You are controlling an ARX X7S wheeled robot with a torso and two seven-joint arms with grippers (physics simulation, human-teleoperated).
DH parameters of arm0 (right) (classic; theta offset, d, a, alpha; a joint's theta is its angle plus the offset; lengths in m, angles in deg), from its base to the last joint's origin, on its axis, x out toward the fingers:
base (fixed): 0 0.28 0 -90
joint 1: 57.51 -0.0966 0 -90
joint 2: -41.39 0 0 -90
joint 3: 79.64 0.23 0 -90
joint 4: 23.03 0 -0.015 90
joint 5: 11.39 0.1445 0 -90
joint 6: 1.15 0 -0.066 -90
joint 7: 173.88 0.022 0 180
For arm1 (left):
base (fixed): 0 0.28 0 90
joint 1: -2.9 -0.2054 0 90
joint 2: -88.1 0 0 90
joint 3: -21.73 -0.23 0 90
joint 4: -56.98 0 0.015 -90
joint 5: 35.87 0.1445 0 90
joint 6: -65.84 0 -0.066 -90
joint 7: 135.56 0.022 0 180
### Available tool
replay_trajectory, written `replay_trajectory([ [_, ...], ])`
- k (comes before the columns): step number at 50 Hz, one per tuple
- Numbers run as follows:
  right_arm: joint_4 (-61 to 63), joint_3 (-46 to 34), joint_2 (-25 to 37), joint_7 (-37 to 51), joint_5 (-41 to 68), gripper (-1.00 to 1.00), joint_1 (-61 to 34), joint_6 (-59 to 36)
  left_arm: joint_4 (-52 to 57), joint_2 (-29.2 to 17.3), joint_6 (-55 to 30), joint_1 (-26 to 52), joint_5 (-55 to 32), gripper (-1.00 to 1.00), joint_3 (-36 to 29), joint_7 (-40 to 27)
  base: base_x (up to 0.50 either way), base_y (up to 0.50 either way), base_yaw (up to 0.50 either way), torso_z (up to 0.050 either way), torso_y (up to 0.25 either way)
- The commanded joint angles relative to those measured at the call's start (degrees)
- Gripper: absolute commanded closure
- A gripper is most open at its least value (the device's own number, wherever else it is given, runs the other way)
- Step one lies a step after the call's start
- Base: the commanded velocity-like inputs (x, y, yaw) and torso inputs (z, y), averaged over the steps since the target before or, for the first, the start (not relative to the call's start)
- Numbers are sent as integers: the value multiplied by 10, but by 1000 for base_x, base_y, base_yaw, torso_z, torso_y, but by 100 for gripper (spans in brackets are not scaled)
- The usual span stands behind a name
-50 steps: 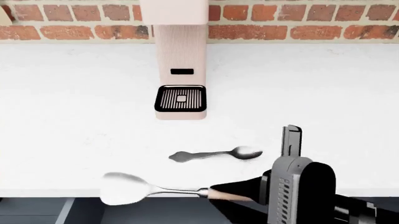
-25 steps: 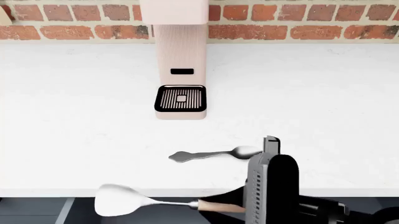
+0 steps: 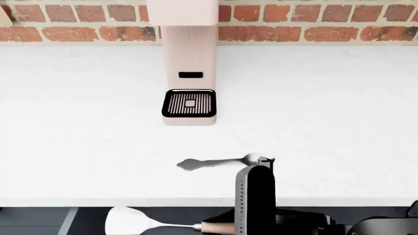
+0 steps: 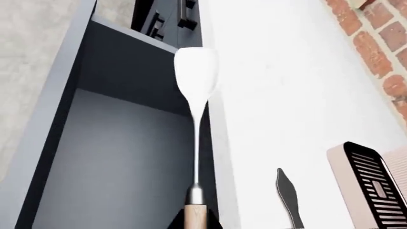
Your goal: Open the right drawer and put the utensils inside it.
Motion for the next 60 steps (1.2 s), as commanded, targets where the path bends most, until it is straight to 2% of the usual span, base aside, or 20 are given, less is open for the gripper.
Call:
replay_trajectory([
  [1, 5, 0, -19, 10, -11, 100, 23, -4, -1, 2, -1, 1, -1, -100, 2, 3, 0, 0, 0, 0, 0],
  [11, -20, -4, -28, 8, 0, 100, 46, -6, -1, 2, -2, 2, 0, -100, 0, 2, 0, 0, 0, 0, 1],
  [28, -55, -2, -79, 11, 4, 100, 82, -16, -1, 4, 0, 1, -2, -100, 4, 5, 0, 0, 0, 0, 0],
  [60, -87, 0, -98, 17, 21, 100, 92, -42, -1, 3, -2, 2, -2, -100, 3, 5, 0, 0, 0, 0, 0],
])
